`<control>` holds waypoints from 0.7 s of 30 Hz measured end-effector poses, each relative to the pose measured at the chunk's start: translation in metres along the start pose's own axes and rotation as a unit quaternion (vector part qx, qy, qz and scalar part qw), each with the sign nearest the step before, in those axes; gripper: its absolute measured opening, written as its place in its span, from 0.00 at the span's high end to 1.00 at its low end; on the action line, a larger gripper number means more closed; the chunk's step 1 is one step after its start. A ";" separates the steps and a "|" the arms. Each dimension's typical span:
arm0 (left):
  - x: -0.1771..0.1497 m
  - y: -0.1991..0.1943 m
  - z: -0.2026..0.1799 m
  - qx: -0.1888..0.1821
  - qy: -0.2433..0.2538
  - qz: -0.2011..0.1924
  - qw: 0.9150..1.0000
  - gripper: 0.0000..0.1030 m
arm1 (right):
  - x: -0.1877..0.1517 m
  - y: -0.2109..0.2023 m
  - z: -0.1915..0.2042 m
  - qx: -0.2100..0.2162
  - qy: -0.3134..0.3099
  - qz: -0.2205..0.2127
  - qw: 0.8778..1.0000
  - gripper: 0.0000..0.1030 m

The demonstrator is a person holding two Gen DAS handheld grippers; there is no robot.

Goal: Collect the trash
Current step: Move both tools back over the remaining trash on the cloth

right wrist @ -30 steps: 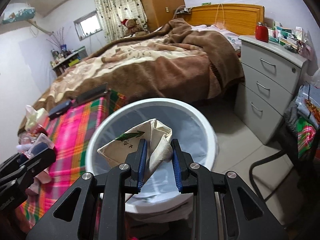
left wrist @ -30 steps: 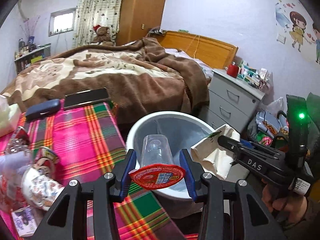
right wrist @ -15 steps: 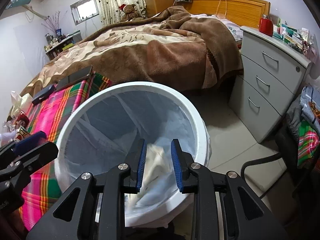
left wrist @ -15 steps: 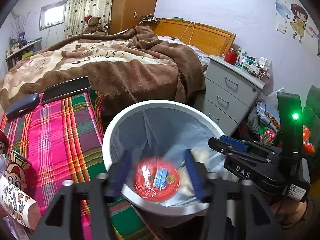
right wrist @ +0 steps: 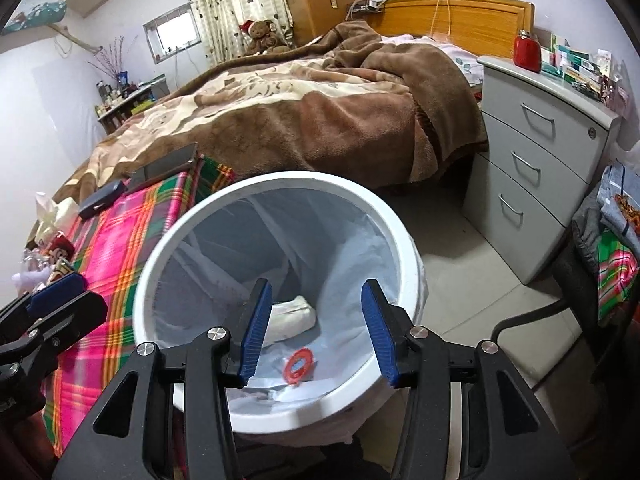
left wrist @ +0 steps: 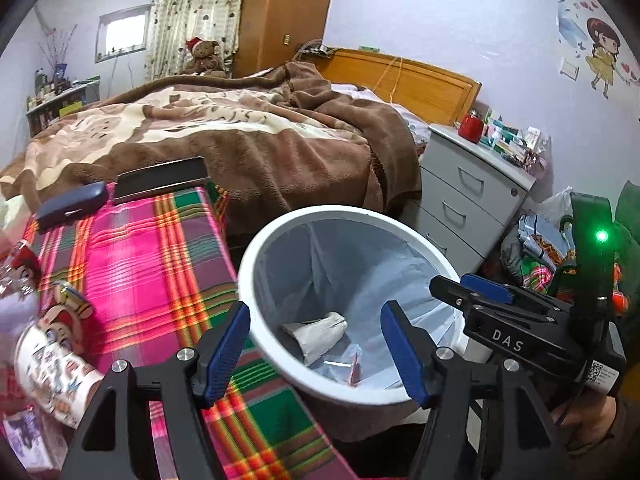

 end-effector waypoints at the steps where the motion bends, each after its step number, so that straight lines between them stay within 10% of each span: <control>1: -0.002 -0.005 0.003 0.002 -0.004 -0.003 1.000 0.35 | -0.001 -0.002 0.002 0.002 0.000 -0.002 1.000 0.53; 21: -0.062 -0.106 0.074 0.085 -0.059 -0.039 0.994 0.34 | -0.031 -0.021 0.078 0.075 -0.038 -0.015 0.996 0.45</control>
Point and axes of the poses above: each gripper's, at about its wrist camera, not at the fingertips, and y roughly the way its jaws point, z to its left, x to its top, the point moved 8 cm from there along y, roughly the way its jaws point, and after that the axes turned 11 degrees about y, right-handed, at the moved point
